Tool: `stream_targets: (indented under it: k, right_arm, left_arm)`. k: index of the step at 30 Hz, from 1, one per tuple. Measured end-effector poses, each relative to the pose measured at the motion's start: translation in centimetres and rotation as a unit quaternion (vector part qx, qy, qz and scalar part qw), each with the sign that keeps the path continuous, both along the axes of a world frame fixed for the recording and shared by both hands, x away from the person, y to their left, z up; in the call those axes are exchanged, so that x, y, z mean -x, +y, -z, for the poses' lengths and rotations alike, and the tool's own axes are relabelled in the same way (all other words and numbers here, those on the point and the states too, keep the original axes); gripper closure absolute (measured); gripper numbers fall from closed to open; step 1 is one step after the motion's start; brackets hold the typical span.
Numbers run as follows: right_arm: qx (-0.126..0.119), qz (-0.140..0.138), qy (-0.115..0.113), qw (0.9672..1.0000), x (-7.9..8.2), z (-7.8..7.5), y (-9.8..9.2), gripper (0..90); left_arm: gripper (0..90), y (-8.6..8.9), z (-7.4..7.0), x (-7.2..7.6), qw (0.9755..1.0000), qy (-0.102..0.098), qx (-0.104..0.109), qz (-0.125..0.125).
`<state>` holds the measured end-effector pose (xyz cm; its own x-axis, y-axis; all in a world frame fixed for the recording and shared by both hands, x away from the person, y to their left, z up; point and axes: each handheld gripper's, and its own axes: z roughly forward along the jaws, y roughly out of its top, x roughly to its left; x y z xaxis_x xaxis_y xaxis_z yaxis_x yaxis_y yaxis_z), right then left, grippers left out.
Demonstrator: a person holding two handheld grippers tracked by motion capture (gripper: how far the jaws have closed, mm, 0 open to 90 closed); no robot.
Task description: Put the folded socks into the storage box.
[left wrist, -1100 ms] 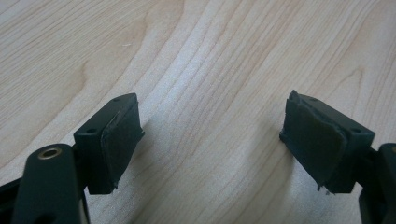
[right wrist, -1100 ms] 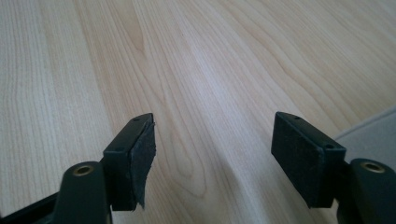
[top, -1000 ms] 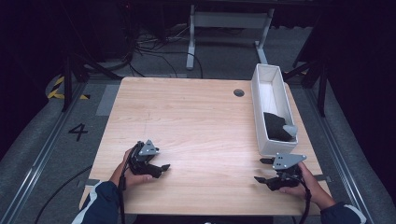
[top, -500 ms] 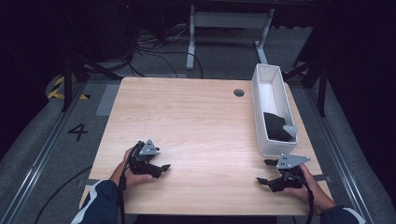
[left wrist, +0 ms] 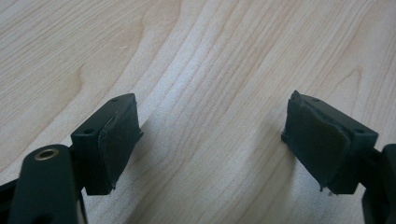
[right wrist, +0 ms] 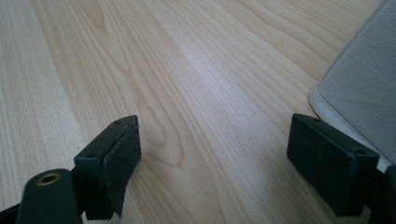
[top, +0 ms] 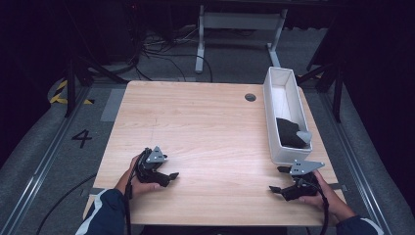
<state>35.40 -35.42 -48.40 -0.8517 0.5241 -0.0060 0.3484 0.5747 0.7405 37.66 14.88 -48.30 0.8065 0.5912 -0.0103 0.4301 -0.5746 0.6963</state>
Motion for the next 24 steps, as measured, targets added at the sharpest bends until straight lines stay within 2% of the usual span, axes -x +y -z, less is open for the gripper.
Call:
stream_targets:
  k: [24]
  right_arm:
    - [0.0, 0.0, 0.0, 1.0, 0.0, 0.0, -0.02, 17.7]
  left_arm:
    - [16.9, -0.16, -0.01, -0.1, 1.0, 0.003, -0.002, 0.0]
